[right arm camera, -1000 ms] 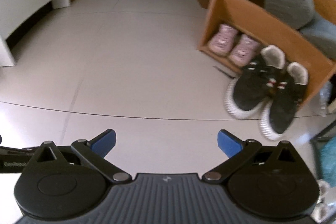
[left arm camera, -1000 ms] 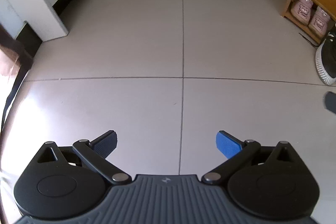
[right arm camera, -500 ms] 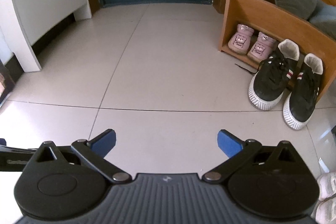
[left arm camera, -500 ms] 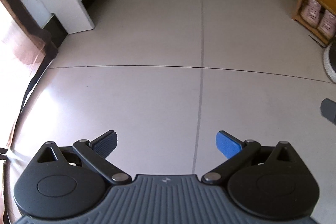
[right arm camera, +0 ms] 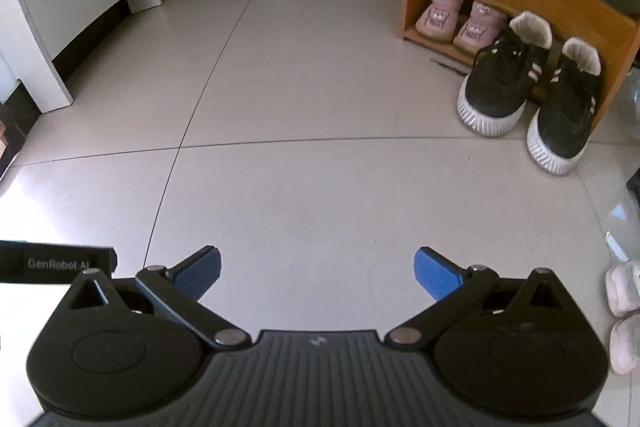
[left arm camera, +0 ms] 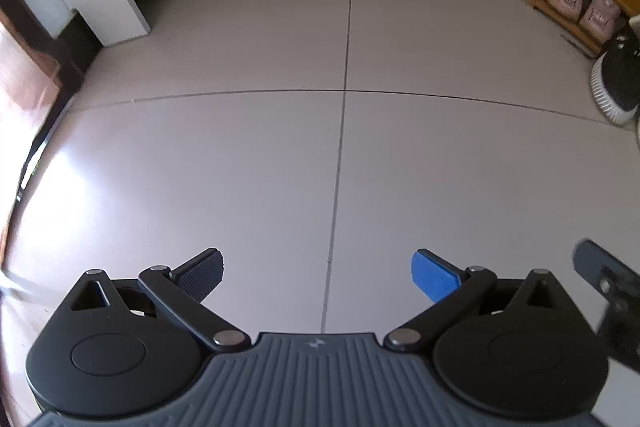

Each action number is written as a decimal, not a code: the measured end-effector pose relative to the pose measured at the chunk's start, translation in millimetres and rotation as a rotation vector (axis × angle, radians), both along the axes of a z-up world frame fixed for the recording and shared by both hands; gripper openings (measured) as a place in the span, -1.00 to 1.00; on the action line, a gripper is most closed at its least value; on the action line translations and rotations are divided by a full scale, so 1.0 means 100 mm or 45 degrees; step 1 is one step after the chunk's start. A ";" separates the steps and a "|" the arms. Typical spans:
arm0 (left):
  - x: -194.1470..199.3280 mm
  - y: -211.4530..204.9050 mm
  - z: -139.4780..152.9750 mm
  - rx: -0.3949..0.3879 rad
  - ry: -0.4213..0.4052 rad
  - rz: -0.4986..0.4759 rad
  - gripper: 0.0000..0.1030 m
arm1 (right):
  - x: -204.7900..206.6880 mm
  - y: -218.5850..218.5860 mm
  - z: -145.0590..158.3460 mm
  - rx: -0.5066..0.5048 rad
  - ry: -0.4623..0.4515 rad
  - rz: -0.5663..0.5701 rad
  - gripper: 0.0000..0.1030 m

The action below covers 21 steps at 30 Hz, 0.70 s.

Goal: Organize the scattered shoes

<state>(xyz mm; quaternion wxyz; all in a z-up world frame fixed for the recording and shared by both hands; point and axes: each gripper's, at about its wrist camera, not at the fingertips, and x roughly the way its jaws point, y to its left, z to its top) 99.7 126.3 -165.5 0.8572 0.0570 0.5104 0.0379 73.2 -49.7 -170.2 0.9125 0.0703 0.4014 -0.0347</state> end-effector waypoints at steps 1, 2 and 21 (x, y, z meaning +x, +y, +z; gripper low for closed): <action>-0.02 0.01 -0.01 -0.001 0.009 0.002 1.00 | 0.01 0.01 0.01 0.004 -0.007 -0.002 0.99; -0.03 0.01 -0.02 -0.002 0.015 0.002 1.00 | 0.04 0.02 0.02 0.008 -0.019 -0.001 0.99; -0.22 0.39 0.21 0.005 -0.053 0.067 1.00 | 0.33 0.27 -0.24 0.084 -0.019 0.074 0.99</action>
